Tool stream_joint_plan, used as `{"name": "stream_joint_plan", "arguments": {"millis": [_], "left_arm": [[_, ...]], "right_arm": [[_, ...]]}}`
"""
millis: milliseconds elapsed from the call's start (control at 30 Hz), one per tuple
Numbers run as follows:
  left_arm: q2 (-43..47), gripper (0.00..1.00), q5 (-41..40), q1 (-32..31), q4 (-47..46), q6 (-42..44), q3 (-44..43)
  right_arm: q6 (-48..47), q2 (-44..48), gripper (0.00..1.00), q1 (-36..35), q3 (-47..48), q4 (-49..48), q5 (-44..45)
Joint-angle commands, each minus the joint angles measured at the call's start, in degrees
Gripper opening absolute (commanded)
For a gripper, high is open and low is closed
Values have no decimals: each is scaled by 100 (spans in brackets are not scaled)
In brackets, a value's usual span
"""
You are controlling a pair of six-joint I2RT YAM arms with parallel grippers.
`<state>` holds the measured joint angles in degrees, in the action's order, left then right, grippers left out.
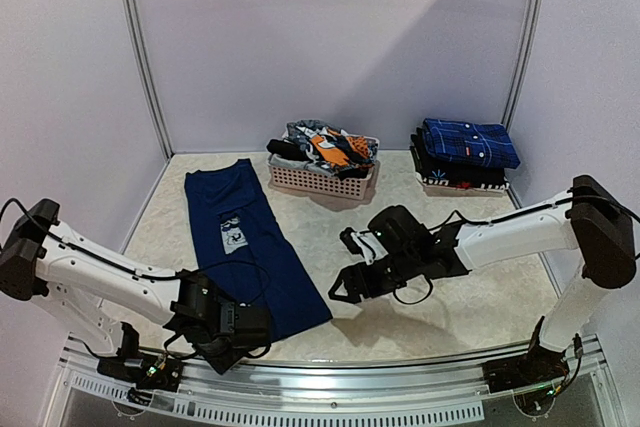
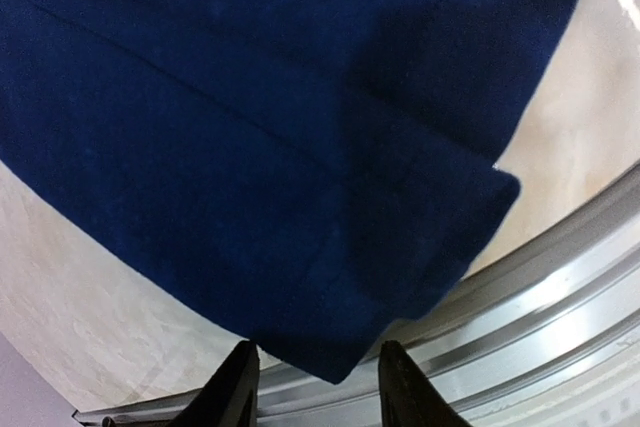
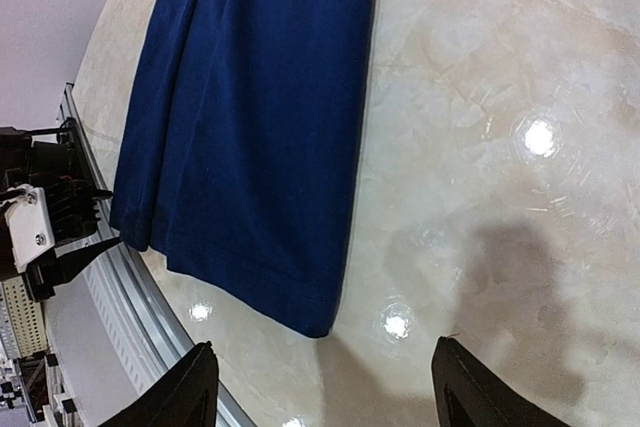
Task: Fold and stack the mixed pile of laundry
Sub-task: Pick up the rectangle-folded T-shirt from the center of the board.
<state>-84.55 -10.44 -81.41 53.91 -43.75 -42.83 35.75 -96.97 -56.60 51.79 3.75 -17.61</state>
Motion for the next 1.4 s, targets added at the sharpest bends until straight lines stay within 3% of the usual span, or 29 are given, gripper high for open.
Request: {"name": "stream_joint_plan", "arguments": {"millis": [0, 233, 367, 600, 1067, 1367], "left_arm": [[-286, 36, 65, -104, -320, 5, 114], [-642, 8, 124, -112, -363, 19, 147], [-563, 2, 156, -112, -473, 73, 161], [-590, 0, 141, -112, -616, 109, 170], [-684, 0, 138, -112, -813, 130, 221], [-638, 0, 97, -112, -891, 112, 267]], "right_arm": [[46, -151, 74, -99, 168, 65, 113], [73, -217, 71, -207, 242, 205, 86], [114, -282, 69, -336, 253, 318, 44], [226, -536, 55, -637, 348, 538, 49], [310, -1159, 46, -710, 685, 835, 732], [363, -1301, 28, -719, 754, 1046, 886]]}}
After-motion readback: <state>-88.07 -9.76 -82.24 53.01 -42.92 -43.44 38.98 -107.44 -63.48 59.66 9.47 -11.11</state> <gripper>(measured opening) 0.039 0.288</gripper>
